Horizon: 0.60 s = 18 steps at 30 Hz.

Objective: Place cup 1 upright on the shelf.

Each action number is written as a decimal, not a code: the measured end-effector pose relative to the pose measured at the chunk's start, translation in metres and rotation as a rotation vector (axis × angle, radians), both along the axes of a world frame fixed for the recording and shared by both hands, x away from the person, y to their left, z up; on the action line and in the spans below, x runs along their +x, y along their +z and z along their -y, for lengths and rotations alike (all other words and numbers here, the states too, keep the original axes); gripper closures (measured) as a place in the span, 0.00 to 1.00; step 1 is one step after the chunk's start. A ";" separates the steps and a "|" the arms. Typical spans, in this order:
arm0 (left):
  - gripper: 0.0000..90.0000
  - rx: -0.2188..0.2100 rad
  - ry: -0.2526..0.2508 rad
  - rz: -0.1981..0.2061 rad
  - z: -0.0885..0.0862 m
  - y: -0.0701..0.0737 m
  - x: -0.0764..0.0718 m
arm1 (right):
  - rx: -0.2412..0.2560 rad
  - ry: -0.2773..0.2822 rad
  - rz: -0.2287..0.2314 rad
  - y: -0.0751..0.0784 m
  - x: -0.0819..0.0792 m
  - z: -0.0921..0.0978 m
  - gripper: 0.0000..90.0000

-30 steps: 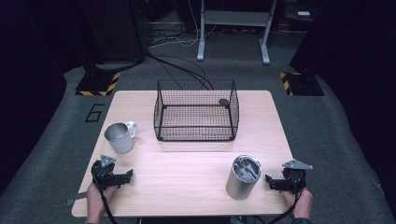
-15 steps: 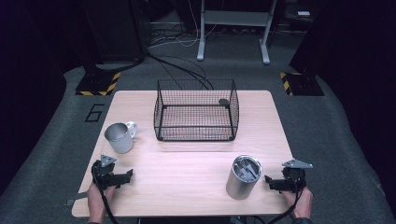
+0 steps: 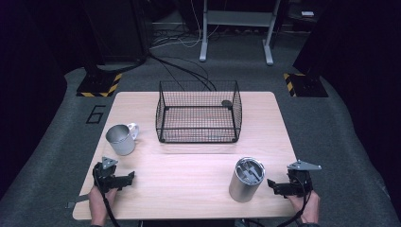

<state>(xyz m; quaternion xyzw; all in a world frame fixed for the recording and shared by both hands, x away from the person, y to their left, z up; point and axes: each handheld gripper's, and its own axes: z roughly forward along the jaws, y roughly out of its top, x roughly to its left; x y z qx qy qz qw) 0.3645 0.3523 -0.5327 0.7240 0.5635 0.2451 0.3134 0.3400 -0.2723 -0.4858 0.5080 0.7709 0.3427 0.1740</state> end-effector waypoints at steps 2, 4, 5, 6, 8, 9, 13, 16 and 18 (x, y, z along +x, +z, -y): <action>0.00 0.000 0.000 0.000 0.000 0.000 0.000 | 0.022 0.005 -0.005 0.004 -0.002 -0.002 0.00; 0.00 -0.001 0.001 -0.001 0.000 0.000 0.000 | 0.018 0.020 -0.004 0.008 -0.003 -0.004 0.00; 0.00 -0.001 0.001 -0.001 0.000 0.000 0.000 | 0.018 0.030 -0.006 0.011 -0.003 -0.006 0.00; 0.00 0.000 0.000 0.000 0.000 0.000 0.000 | 0.026 0.031 -0.005 0.012 -0.004 -0.007 0.00; 0.00 -0.001 0.001 -0.001 0.000 0.000 0.000 | 0.029 0.049 -0.007 0.017 -0.007 -0.008 0.00; 0.00 -0.001 0.001 -0.001 0.000 0.000 0.000 | 0.029 0.054 -0.009 0.018 -0.009 -0.010 0.00; 0.00 -0.001 0.001 -0.001 0.000 0.000 0.000 | 0.038 0.077 -0.007 0.024 -0.014 -0.012 0.00; 0.00 0.000 0.001 -0.001 0.000 0.000 0.000 | 0.023 0.096 -0.002 0.032 -0.019 -0.016 0.00; 0.00 0.000 0.001 -0.001 0.000 0.000 0.000 | 0.019 0.106 -0.001 0.036 -0.021 -0.017 0.00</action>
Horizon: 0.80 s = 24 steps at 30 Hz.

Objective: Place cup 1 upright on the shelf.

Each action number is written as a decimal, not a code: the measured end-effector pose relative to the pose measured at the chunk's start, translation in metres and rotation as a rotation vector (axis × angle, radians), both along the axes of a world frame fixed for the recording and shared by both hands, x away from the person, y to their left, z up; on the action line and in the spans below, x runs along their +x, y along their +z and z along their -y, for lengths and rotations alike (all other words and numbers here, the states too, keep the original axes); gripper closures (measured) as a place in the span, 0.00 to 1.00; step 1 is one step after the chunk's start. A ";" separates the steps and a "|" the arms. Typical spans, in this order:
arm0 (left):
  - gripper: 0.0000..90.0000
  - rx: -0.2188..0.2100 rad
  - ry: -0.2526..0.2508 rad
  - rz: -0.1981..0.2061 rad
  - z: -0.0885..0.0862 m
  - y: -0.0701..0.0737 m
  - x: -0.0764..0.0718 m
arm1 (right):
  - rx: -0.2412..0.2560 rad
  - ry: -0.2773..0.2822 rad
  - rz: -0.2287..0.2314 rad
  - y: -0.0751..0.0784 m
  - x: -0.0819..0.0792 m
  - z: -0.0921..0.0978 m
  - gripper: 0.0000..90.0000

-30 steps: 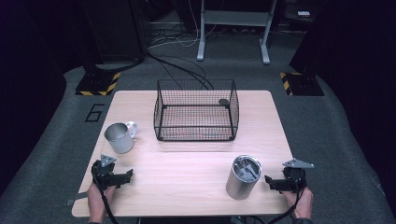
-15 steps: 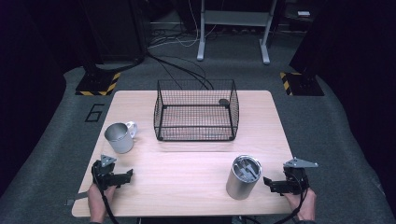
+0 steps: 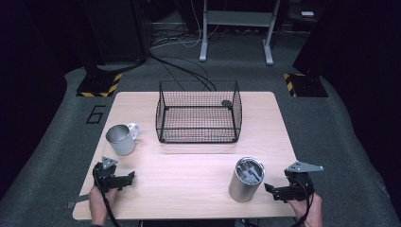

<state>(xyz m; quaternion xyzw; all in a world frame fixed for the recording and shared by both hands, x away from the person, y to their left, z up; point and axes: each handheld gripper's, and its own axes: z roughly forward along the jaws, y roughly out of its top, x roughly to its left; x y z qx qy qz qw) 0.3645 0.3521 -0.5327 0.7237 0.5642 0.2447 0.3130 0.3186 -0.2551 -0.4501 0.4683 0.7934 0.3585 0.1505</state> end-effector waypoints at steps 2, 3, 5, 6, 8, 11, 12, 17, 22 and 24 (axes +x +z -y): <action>0.00 0.000 0.000 0.000 0.000 0.000 0.000 | -0.010 0.010 0.002 0.005 -0.004 -0.003 0.00; 0.00 0.000 0.000 0.000 0.000 0.000 0.000 | -0.010 0.010 0.002 0.005 -0.004 -0.003 0.00; 0.00 0.000 0.000 0.000 0.000 0.000 0.000 | -0.007 0.026 0.011 0.008 -0.006 -0.005 0.00; 0.00 0.000 0.000 0.001 0.000 0.000 0.000 | 0.001 0.035 0.013 0.012 -0.009 -0.008 0.00; 0.00 0.002 0.000 -0.002 0.000 0.000 0.000 | -0.008 0.047 0.015 0.014 -0.011 -0.011 0.00; 0.00 0.002 0.000 -0.002 0.000 0.000 0.000 | -0.001 0.062 0.017 0.016 -0.014 -0.013 0.00; 0.00 0.001 0.001 0.002 0.000 0.000 0.000 | 0.006 0.069 0.024 0.018 -0.015 -0.014 0.00; 0.00 0.001 0.001 0.002 0.000 0.000 0.000 | 0.028 0.114 0.041 0.024 -0.019 -0.023 0.00; 0.00 0.001 0.001 0.002 0.000 0.000 0.000 | 0.029 0.158 0.058 0.030 -0.020 -0.034 0.00; 0.00 0.001 0.001 0.002 0.000 0.000 0.000 | 0.045 0.169 0.073 0.032 -0.020 -0.039 0.00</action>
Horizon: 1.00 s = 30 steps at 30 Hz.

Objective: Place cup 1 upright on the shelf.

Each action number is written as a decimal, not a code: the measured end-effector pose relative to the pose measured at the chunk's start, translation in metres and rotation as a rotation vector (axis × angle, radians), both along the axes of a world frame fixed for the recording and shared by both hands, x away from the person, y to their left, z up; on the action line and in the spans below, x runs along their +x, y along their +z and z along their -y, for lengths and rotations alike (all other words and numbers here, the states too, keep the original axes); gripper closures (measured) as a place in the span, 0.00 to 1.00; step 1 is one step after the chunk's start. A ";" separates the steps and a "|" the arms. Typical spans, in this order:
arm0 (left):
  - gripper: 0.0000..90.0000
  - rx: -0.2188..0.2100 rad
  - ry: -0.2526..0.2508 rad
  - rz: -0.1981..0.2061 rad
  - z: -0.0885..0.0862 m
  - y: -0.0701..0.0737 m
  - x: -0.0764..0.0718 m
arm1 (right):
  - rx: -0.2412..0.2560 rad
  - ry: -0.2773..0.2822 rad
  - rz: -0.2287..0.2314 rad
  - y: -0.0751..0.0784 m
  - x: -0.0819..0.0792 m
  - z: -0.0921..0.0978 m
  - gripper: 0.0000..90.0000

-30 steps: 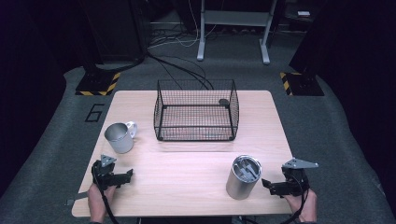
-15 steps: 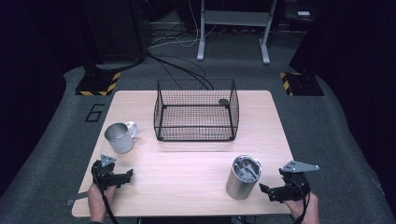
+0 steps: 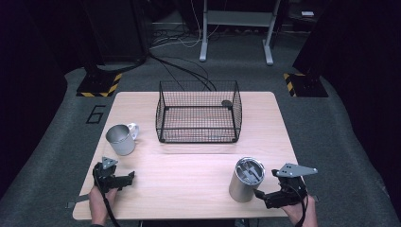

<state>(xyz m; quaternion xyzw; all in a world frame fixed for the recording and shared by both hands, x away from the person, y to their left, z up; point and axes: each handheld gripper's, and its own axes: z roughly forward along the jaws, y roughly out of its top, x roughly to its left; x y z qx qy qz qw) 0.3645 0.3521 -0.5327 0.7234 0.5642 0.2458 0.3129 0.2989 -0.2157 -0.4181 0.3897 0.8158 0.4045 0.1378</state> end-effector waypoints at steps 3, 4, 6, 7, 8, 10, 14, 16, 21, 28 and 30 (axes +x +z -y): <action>0.00 0.000 0.000 0.000 0.000 0.000 0.000 | 0.002 0.015 0.003 0.002 0.002 -0.006 0.00; 0.00 0.000 0.000 0.000 0.000 0.000 0.000 | 0.010 0.026 0.018 0.002 0.004 -0.010 0.00; 0.00 0.000 0.000 0.000 0.000 0.000 0.000 | 0.011 0.040 0.023 0.001 0.005 -0.014 0.00; 0.00 0.000 0.000 0.000 0.000 0.000 0.000 | 0.011 0.040 0.023 0.001 0.005 -0.014 0.00; 0.00 0.000 0.000 0.000 0.000 0.000 0.000 | 0.014 0.041 0.019 0.001 0.006 -0.017 0.00; 0.00 -0.001 0.001 0.000 0.000 0.000 0.000 | 0.012 0.051 0.035 0.000 0.008 -0.021 0.00; 0.00 0.000 0.000 0.000 0.000 0.000 0.000 | 0.034 0.060 0.055 -0.001 0.013 -0.026 0.00; 0.00 0.000 0.001 0.000 0.000 0.000 0.000 | 0.032 0.065 0.069 -0.002 0.014 -0.028 0.00; 0.00 0.000 0.001 0.000 0.000 0.000 0.000 | 0.052 0.055 0.083 -0.003 0.018 -0.035 0.00; 0.00 0.000 0.001 0.000 0.000 0.000 0.000 | 0.054 0.053 0.109 -0.004 0.021 -0.040 0.01; 0.00 0.000 0.001 0.000 0.000 0.000 0.000 | 0.052 0.052 0.120 -0.004 0.021 -0.041 0.02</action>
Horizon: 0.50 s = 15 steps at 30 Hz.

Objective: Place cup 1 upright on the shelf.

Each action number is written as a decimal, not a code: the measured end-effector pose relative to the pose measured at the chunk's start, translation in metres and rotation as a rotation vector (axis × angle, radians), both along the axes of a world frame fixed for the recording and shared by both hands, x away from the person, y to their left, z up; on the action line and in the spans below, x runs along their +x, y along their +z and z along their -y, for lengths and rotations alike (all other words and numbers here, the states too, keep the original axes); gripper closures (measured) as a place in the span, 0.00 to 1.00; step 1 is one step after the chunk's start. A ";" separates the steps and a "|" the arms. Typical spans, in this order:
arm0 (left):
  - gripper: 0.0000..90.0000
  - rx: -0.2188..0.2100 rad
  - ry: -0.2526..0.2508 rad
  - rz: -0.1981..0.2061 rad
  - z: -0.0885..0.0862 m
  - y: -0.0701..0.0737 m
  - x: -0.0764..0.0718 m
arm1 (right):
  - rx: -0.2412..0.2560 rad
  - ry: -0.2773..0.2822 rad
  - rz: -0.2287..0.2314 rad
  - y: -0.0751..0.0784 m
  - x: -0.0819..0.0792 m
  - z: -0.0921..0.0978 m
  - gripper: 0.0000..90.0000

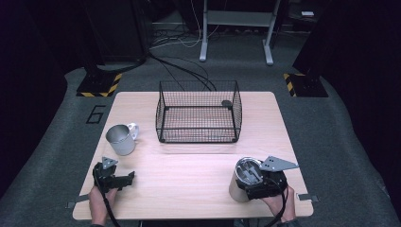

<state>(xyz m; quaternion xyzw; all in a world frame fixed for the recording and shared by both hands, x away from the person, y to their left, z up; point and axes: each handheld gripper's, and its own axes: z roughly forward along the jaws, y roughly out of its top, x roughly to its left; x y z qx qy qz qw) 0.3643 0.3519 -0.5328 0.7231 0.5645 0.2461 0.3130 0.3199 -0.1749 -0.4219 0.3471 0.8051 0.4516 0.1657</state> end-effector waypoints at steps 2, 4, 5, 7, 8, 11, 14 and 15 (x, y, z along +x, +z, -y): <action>0.00 0.000 0.000 0.000 0.000 0.000 0.000 | -0.010 0.002 0.011 0.000 -0.001 -0.001 0.02; 0.00 0.000 0.000 0.000 0.000 0.000 0.000 | -0.010 -0.008 0.015 0.000 -0.002 -0.001 0.03; 0.00 0.000 0.000 0.001 0.000 0.000 0.000 | -0.012 -0.005 0.019 0.000 -0.003 -0.001 0.03; 0.00 0.000 0.000 0.001 0.000 0.000 0.000 | -0.008 -0.019 0.024 -0.001 -0.004 -0.002 0.03; 0.00 0.000 0.001 0.001 0.000 0.000 0.000 | -0.011 -0.019 0.033 -0.001 -0.004 -0.002 0.03; 0.00 0.000 0.000 0.000 0.000 0.000 0.000 | -0.019 -0.018 0.041 -0.001 -0.004 -0.003 0.03; 0.00 0.000 0.001 0.001 0.000 0.000 0.000 | -0.022 -0.019 0.048 -0.001 -0.005 -0.003 0.04; 0.00 0.000 0.000 0.000 0.000 0.000 0.000 | -0.025 -0.020 0.052 -0.001 -0.005 -0.003 0.04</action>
